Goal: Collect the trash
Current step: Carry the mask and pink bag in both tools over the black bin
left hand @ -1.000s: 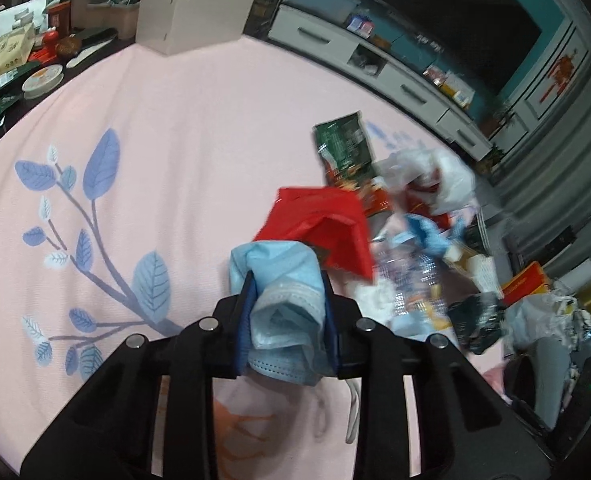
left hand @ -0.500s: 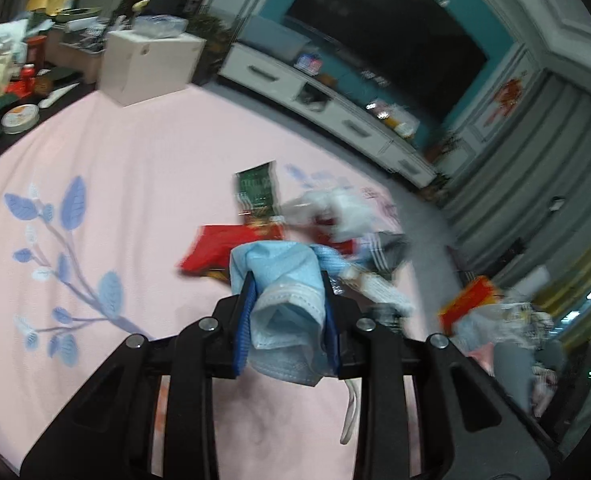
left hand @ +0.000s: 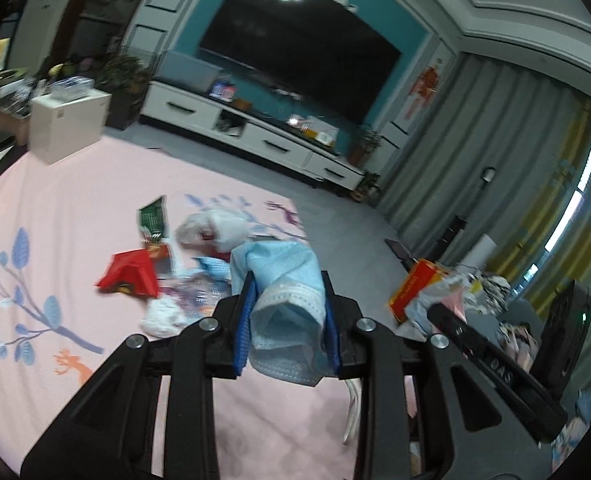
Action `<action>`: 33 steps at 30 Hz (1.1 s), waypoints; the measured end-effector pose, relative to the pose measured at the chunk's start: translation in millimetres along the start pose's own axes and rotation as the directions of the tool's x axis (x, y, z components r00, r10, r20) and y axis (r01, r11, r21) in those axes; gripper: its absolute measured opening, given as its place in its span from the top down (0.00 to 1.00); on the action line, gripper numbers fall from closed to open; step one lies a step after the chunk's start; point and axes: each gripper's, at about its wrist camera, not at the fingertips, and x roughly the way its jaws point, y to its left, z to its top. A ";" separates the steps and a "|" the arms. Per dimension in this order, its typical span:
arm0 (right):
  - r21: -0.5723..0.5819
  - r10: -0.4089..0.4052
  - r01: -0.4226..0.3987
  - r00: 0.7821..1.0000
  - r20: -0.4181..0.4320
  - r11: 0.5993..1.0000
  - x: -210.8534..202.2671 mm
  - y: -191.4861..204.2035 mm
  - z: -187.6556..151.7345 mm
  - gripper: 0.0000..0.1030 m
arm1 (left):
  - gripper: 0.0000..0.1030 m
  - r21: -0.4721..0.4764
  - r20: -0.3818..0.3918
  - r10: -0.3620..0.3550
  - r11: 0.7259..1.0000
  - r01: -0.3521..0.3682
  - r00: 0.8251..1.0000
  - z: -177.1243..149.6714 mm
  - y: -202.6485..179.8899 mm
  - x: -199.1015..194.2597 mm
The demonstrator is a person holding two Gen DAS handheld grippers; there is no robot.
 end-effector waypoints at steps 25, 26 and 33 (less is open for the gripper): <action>0.284 -0.382 0.316 0.898 0.220 0.905 -104.4 -125.5 6.3 0.52 | 0.70 0.144 -0.278 -0.253 0.943 0.300 0.927 -75.6 -156.2 75.5; 0.297 -0.406 0.338 0.889 0.210 0.893 -104.4 -130.4 4.9 0.52 | 0.70 0.144 -0.292 -0.256 0.941 0.307 0.921 -78.7 -159.7 81.1; 0.361 -0.527 0.456 0.841 0.125 0.814 -99.6 -166.1 -5.1 0.52 | 0.70 0.140 -0.394 -0.260 0.931 0.337 0.881 -108.1 -183.2 122.5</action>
